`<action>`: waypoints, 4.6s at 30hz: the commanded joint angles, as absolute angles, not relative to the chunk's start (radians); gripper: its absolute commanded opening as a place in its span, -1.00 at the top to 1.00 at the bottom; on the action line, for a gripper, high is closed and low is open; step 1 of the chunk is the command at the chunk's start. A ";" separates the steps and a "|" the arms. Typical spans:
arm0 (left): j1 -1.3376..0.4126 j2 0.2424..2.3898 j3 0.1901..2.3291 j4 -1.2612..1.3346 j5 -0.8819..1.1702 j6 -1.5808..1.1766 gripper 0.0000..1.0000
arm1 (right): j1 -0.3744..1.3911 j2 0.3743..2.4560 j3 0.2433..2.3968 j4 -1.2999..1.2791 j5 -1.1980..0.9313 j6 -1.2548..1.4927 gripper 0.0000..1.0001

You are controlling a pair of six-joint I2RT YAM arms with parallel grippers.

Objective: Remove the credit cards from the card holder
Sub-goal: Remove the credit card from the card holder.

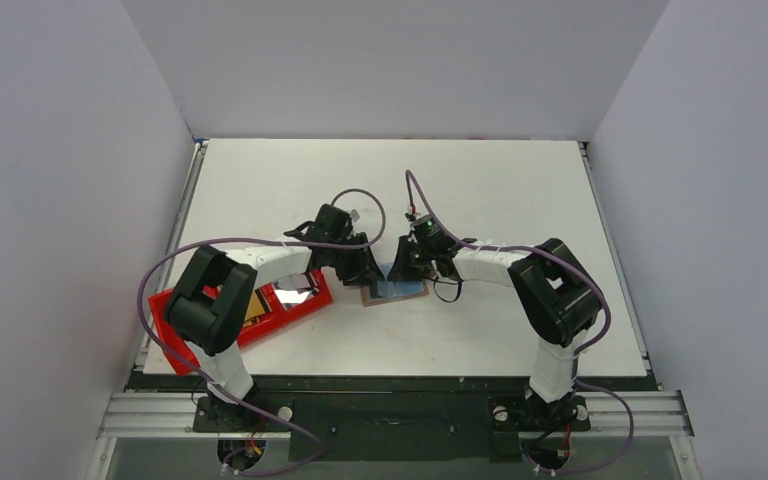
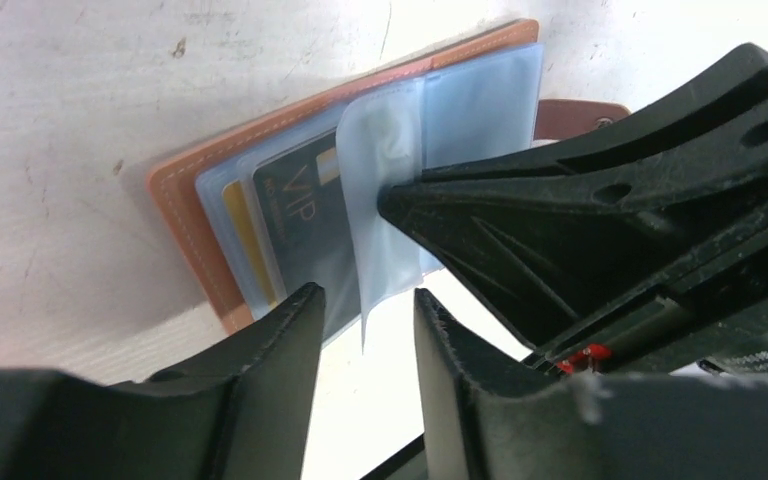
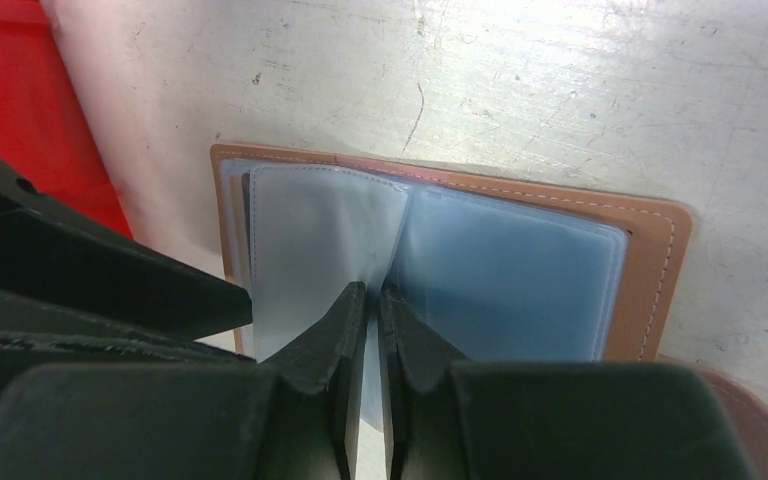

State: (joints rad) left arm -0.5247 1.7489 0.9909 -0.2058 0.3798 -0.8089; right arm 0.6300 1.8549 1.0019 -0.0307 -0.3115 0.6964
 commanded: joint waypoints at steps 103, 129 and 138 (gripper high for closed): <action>-0.500 1.703 1.111 -0.317 0.292 -0.704 0.33 | 0.617 1.567 1.079 -0.341 -0.210 0.673 -0.03; -0.518 1.816 1.073 -0.251 0.292 -0.719 0.93 | 0.595 1.812 1.061 -0.138 -0.381 0.748 0.36; -0.535 1.824 1.075 -0.270 0.257 -0.722 1.00 | 0.578 1.857 1.043 -0.094 -0.409 0.764 0.41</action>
